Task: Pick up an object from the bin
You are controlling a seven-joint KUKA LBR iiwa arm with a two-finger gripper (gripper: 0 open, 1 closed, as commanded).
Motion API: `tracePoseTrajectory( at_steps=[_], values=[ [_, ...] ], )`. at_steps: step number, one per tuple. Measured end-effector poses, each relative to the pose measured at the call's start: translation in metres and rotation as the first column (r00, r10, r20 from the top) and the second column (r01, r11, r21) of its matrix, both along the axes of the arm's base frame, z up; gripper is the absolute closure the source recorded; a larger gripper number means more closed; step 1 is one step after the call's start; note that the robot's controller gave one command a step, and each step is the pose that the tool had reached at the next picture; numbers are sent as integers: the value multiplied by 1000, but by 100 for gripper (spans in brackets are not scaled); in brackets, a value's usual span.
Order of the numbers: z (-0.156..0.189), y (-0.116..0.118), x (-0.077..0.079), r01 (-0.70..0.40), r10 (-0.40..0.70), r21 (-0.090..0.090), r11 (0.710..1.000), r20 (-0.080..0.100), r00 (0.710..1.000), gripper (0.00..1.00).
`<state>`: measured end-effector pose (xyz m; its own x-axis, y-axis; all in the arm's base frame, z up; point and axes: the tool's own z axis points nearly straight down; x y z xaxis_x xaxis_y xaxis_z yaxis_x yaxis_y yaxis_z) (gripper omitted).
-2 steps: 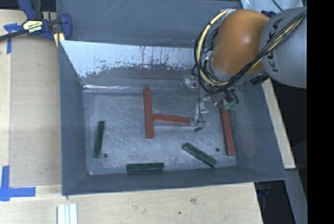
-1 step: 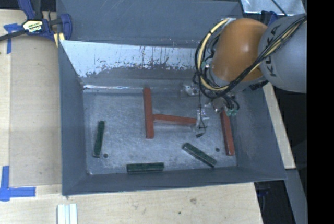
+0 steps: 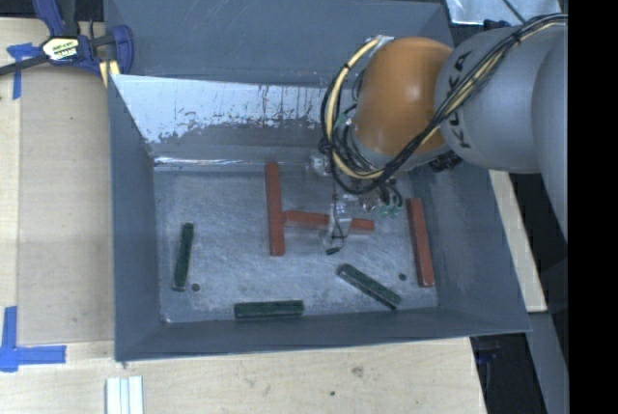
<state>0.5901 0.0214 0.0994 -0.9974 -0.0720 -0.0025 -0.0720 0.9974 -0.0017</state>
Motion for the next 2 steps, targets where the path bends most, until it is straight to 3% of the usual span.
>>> tracePoseTrajectory(
  at_steps=[1, 2],
  values=[
    [-28, -94, 22, -22, 22, 1, 1000, 5, 1000, 100],
    [-28, -94, 22, -22, 22, 1, 1000, 5, 1000, 100]
  ],
)
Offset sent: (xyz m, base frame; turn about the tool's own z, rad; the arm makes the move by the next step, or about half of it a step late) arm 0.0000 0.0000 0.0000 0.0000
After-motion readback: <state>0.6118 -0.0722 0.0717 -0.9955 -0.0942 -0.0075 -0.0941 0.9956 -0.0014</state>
